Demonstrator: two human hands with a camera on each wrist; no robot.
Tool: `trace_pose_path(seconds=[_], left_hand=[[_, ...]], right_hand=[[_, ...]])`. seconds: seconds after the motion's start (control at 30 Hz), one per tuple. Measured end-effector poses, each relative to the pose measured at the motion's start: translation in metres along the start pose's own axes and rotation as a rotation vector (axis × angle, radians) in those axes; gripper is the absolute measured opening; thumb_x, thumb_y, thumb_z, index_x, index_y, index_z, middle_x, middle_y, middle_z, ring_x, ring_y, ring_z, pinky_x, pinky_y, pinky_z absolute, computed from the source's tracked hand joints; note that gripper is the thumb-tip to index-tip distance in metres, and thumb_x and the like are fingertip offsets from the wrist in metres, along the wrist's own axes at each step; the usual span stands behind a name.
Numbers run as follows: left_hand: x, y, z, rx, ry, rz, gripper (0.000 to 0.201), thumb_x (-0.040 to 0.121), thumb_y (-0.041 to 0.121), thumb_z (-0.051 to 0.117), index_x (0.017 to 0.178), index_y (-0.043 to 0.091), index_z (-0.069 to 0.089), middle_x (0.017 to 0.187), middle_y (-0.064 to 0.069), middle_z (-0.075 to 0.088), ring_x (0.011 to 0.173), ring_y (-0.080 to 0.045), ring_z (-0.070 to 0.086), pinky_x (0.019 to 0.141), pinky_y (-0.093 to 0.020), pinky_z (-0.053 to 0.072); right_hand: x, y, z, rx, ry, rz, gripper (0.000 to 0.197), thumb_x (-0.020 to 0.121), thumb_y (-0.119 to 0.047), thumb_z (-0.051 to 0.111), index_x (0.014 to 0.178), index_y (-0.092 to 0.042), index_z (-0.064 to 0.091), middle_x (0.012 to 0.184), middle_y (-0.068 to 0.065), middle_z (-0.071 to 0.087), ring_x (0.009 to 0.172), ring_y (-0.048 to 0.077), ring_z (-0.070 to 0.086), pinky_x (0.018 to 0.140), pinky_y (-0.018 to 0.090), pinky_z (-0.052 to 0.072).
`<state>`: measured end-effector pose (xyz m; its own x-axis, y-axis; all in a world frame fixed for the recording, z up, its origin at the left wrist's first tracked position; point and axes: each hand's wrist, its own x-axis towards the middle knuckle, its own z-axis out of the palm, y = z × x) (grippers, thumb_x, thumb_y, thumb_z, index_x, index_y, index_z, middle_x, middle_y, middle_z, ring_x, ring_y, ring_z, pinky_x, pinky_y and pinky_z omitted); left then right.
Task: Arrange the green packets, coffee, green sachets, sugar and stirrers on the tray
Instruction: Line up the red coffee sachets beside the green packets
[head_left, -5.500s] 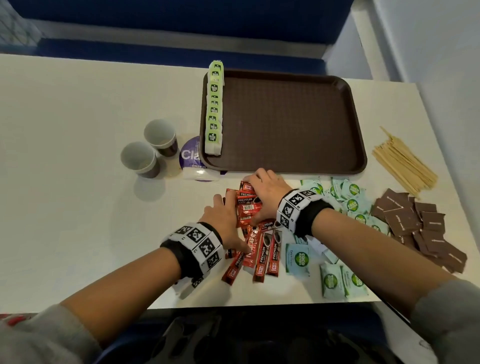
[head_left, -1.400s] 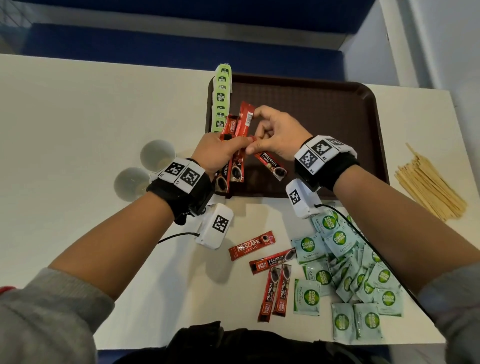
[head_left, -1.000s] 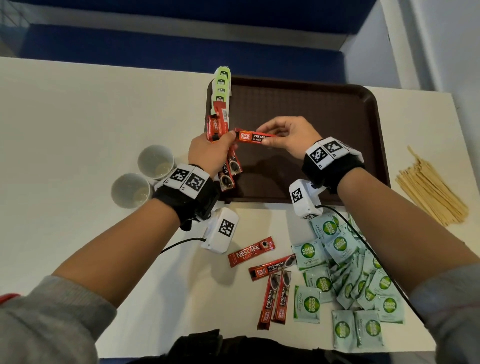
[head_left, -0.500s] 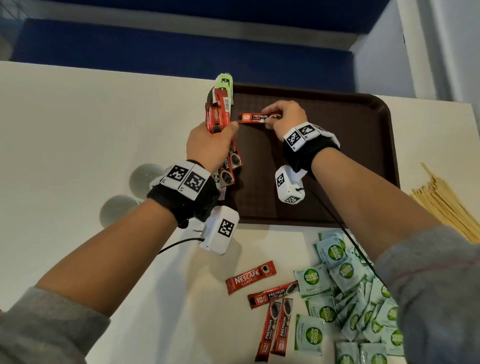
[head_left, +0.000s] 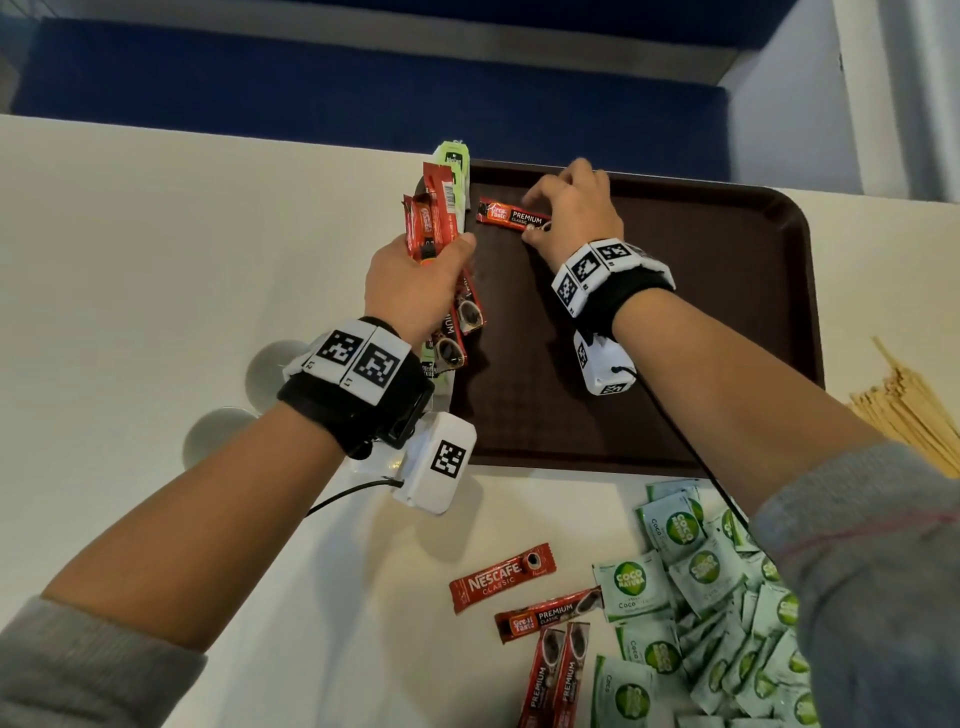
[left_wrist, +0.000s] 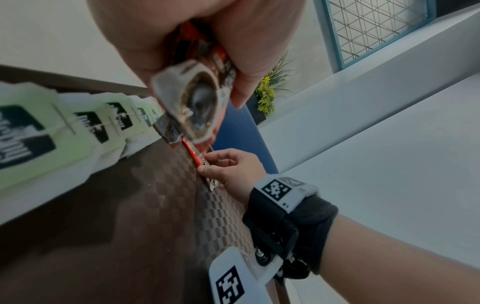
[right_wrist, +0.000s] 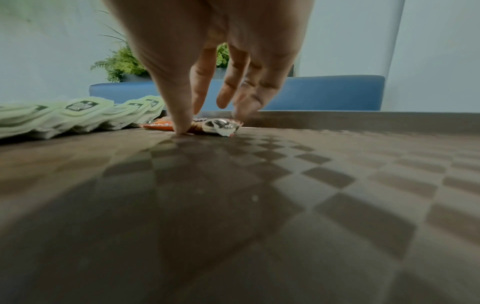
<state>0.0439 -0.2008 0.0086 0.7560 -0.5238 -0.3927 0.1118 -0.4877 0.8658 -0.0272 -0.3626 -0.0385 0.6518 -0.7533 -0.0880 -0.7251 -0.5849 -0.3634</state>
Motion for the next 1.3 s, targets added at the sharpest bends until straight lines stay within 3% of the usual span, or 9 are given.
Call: trace_pose_path(seconds=[0.17,0.37,0.6,0.97,1.1,1.2,1.3], left_hand=[[0.003,0.002,0.003,-0.012,-0.012,0.000,0.014,0.086,0.040,0.063,0.091,0.026,0.066,0.094,-0.001,0.071,0.089,-0.017,0.068,0.090,-0.042,0.053],[0.005,0.002,0.004,-0.004,-0.019,-0.003,0.009,0.086,0.039,0.064,0.084,0.030,0.064,0.092,0.003,0.071,0.089,-0.015,0.067,0.091,-0.041,0.053],[0.007,0.001,0.002,-0.015,-0.032,-0.004,0.013,0.082,0.042,0.065,0.079,0.029,0.065,0.090,-0.003,0.072,0.087,-0.021,0.069,0.089,-0.044,0.054],[0.006,0.000,0.001,-0.005,-0.042,0.007,0.012,0.085,0.040,0.064,0.079,0.031,0.062,0.093,-0.005,0.071,0.089,-0.020,0.068,0.090,-0.044,0.053],[0.007,-0.001,0.001,0.009,-0.049,0.020,0.013,0.084,0.041,0.066,0.085,0.029,0.064,0.094,-0.003,0.071,0.089,-0.018,0.068,0.090,-0.042,0.053],[0.005,-0.001,0.001,0.017,-0.063,0.015,0.024,0.082,0.040,0.069,0.095,0.020,0.067,0.095,-0.002,0.070,0.090,-0.017,0.067,0.091,-0.039,0.053],[0.001,-0.001,0.001,0.011,-0.092,0.013,0.039,0.078,0.044,0.072,0.103,0.014,0.069,0.093,-0.004,0.072,0.087,-0.018,0.069,0.089,-0.041,0.054]], right_hand=[[0.009,0.001,0.001,0.003,-0.043,-0.028,0.026,0.087,-0.019,0.064,0.114,-0.019,0.063,0.122,0.006,0.050,0.121,0.021,0.041,0.093,0.038,0.044],[0.019,-0.002,0.002,0.030,-0.034,-0.031,0.026,0.086,-0.017,0.065,0.112,-0.018,0.065,0.119,0.008,0.052,0.116,0.022,0.047,0.091,0.038,0.046],[0.025,-0.006,0.002,0.017,-0.033,-0.037,0.027,0.087,-0.016,0.064,0.114,-0.018,0.064,0.119,0.008,0.052,0.115,0.023,0.049,0.090,0.039,0.047],[0.022,-0.004,-0.004,0.020,-0.032,-0.063,0.040,0.087,-0.013,0.063,0.126,-0.018,0.056,0.128,0.007,0.046,0.122,0.021,0.044,0.098,0.033,0.043],[0.015,-0.012,-0.009,0.210,0.044,-0.097,0.035,0.085,-0.024,0.066,0.119,-0.016,0.060,0.120,0.004,0.049,0.105,0.012,0.052,0.093,0.023,0.046],[0.002,-0.026,-0.022,0.427,0.023,-0.134,0.028,0.089,-0.037,0.060,0.106,-0.017,0.066,0.102,-0.003,0.059,0.080,-0.001,0.053,0.074,0.005,0.042],[-0.010,-0.039,-0.035,0.633,-0.152,-0.161,0.027,0.087,-0.043,0.060,0.098,-0.019,0.066,0.091,-0.001,0.067,0.080,0.008,0.063,0.076,0.022,0.053]])
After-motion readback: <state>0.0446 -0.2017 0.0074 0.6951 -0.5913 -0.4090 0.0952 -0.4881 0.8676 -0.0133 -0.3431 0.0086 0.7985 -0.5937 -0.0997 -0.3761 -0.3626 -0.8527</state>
